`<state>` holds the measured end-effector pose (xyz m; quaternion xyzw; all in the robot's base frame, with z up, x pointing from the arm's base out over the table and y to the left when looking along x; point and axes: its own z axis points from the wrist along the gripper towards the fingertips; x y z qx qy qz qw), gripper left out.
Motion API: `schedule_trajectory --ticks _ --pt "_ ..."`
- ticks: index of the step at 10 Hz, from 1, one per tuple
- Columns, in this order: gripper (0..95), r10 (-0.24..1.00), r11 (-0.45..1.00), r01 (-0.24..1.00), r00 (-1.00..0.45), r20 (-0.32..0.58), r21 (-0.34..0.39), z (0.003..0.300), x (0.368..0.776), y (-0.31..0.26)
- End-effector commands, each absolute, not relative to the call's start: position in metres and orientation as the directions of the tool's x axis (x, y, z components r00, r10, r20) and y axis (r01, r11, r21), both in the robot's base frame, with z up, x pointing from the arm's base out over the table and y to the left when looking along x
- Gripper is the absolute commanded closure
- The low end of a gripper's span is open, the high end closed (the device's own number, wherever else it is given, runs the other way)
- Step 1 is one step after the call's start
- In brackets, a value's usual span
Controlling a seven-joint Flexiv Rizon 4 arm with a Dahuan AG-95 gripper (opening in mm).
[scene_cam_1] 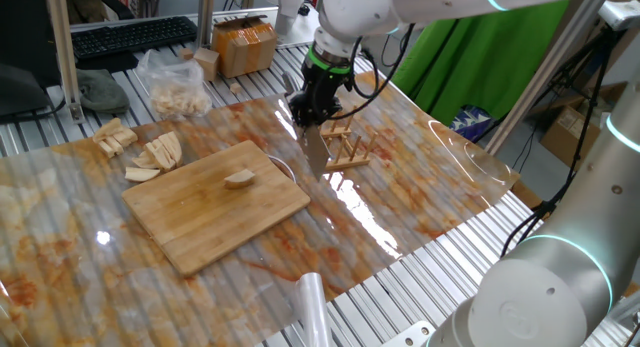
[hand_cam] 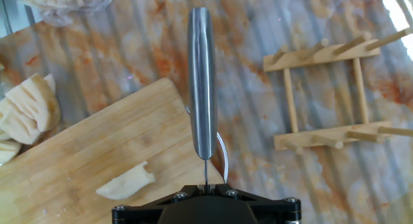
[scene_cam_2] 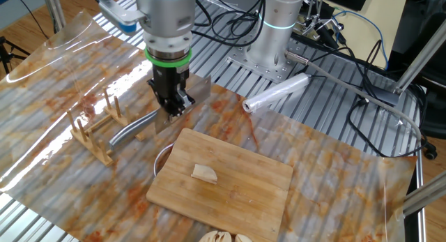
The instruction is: Slice the lotus root
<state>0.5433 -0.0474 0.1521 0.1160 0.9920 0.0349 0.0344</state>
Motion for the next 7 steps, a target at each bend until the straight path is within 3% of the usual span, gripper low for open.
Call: schedule_trajectory --ticks 1,7 --pt "95.0 0.078 0.993 0.075 -0.996 -0.032 0.090 0.1518 0.5453 -0.0473" --pt "95.0 0.004 0.994 0.003 -1.000 -0.016 0.110 0.1518 0.5453 -0.0473"
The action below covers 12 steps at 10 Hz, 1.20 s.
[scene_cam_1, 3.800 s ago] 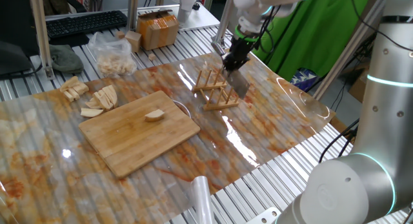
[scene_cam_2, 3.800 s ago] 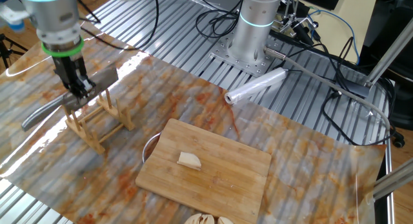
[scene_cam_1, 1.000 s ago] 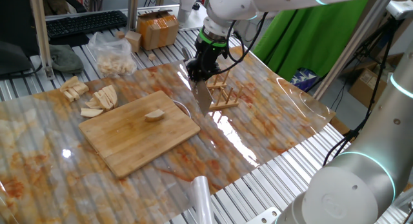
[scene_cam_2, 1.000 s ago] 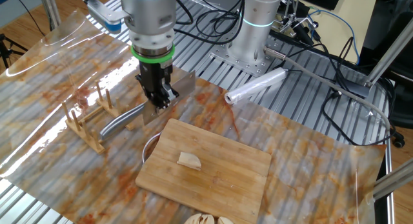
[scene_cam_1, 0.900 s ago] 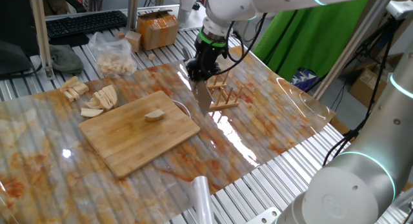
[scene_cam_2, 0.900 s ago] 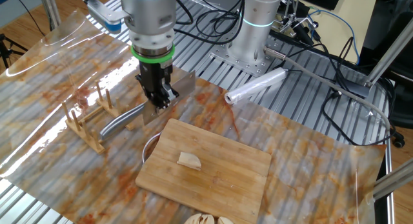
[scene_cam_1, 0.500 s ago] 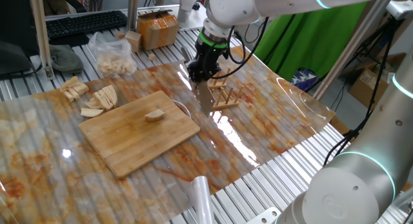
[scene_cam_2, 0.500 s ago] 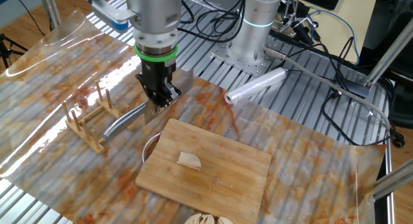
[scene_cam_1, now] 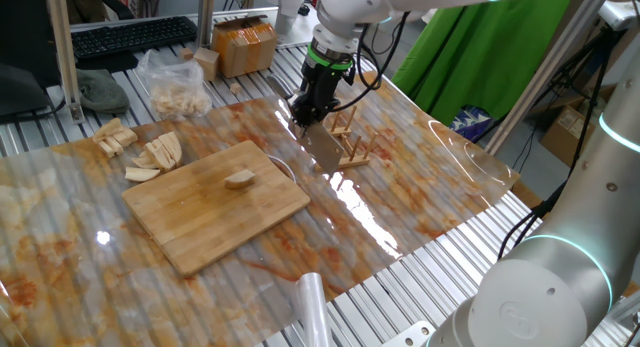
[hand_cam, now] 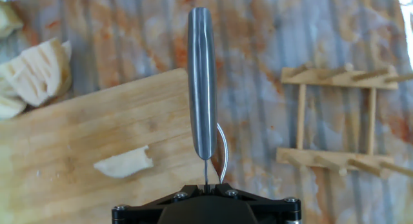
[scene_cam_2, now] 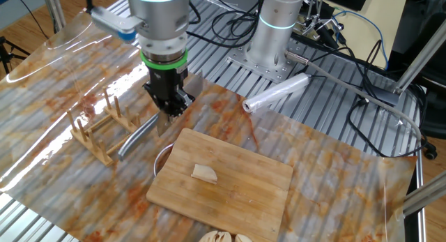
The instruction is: Slice the lotus root
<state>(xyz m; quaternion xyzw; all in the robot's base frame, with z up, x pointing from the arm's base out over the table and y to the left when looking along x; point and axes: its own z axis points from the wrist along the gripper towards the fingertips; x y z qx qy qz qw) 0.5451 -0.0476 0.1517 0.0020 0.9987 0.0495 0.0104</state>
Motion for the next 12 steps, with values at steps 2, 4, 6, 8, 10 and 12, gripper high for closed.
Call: schedule_trajectory --ticks 2,4,6,8,10,12 --pt "95.0 0.044 0.993 0.042 -0.999 -0.019 0.111 0.151 0.547 -0.032" --pt "95.0 0.066 0.992 0.062 -0.997 -0.028 0.111 0.147 0.546 -0.002" --pt "95.0 0.065 0.992 0.059 -0.997 -0.048 0.114 0.143 0.545 0.022" --pt "95.0 0.059 0.992 0.052 -0.996 -0.062 0.114 0.134 0.544 0.037" --pt "95.0 0.055 0.993 0.048 -0.996 -0.066 0.112 0.127 0.544 0.049" --pt "95.0 0.023 0.994 0.015 -0.997 -0.071 0.108 0.123 0.546 0.053"
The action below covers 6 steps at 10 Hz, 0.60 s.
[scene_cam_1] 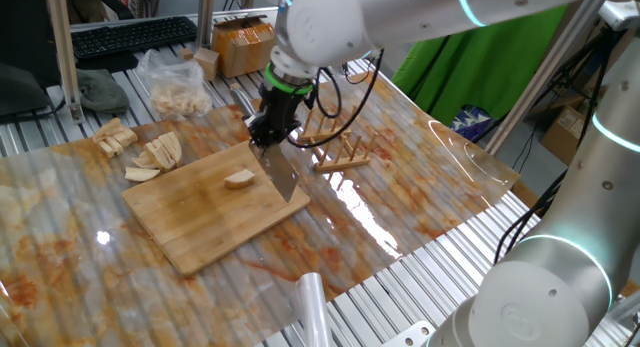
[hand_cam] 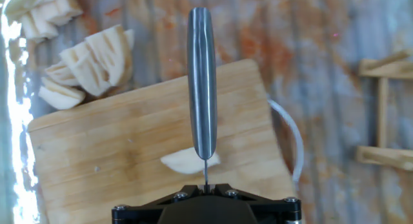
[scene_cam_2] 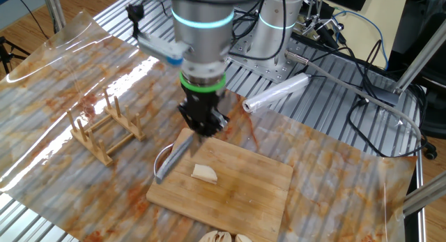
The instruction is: Slice the lotus root
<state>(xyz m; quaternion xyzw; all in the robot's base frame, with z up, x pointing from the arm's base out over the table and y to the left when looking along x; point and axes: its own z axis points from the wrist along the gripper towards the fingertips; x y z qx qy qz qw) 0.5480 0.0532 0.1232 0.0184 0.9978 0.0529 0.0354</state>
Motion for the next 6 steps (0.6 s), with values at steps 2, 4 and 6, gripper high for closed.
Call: schedule_trajectory --ticks 2,4,6 --pt "95.0 -0.020 0.994 -0.027 -0.998 -0.066 0.102 0.113 0.552 0.059" --pt "95.0 -0.044 0.994 -0.050 -0.997 -0.068 0.096 0.108 0.560 0.064" --pt "95.0 -0.053 0.994 -0.059 -0.997 -0.065 0.096 0.107 0.568 0.067"
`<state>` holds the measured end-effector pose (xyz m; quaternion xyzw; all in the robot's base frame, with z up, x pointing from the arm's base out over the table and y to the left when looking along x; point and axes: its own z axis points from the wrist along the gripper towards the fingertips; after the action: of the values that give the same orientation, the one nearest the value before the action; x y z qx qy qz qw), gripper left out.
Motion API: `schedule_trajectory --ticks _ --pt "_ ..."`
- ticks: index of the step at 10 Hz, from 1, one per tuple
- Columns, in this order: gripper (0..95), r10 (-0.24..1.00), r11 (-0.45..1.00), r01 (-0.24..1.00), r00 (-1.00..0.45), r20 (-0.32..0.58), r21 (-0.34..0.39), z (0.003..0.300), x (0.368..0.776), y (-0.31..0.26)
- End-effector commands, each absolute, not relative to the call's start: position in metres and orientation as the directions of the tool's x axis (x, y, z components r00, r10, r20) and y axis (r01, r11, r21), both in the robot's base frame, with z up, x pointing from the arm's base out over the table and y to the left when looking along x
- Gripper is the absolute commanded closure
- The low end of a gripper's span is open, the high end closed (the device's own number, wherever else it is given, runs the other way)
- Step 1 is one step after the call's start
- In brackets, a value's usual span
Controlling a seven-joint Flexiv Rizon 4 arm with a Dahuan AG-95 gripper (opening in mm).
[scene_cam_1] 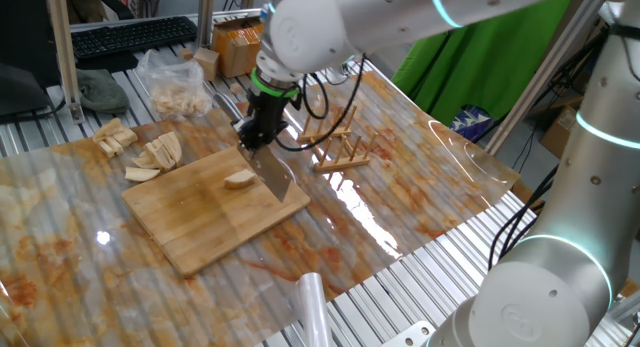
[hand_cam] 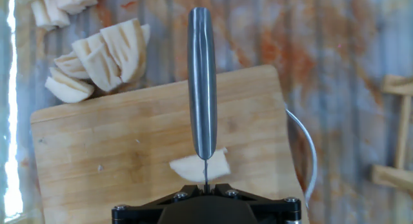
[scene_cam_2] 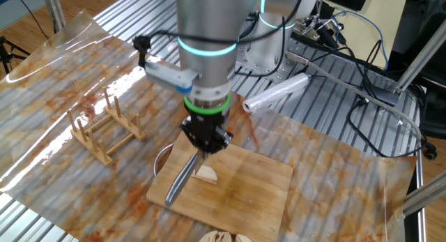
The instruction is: Slice the lotus root
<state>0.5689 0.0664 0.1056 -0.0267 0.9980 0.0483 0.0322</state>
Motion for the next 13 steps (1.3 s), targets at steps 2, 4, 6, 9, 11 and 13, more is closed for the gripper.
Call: schedule_trajectory --ticks 2,4,6,9,11,13 --pt "95.0 -0.072 0.993 -0.078 -0.995 -0.066 0.093 0.105 0.575 0.068" --pt "95.0 -0.080 0.992 -0.086 -0.995 -0.066 0.094 0.103 0.579 0.068" --pt "95.0 -0.092 0.991 -0.098 -0.993 -0.070 0.092 0.099 0.583 0.068" --pt "95.0 -0.105 0.990 -0.112 -0.991 -0.077 0.089 0.096 0.590 0.067" --pt "95.0 -0.108 0.989 -0.115 -0.991 -0.080 0.089 0.094 0.591 0.065" --pt "95.0 -0.116 0.988 -0.123 -0.990 -0.082 0.090 0.092 0.591 0.063"
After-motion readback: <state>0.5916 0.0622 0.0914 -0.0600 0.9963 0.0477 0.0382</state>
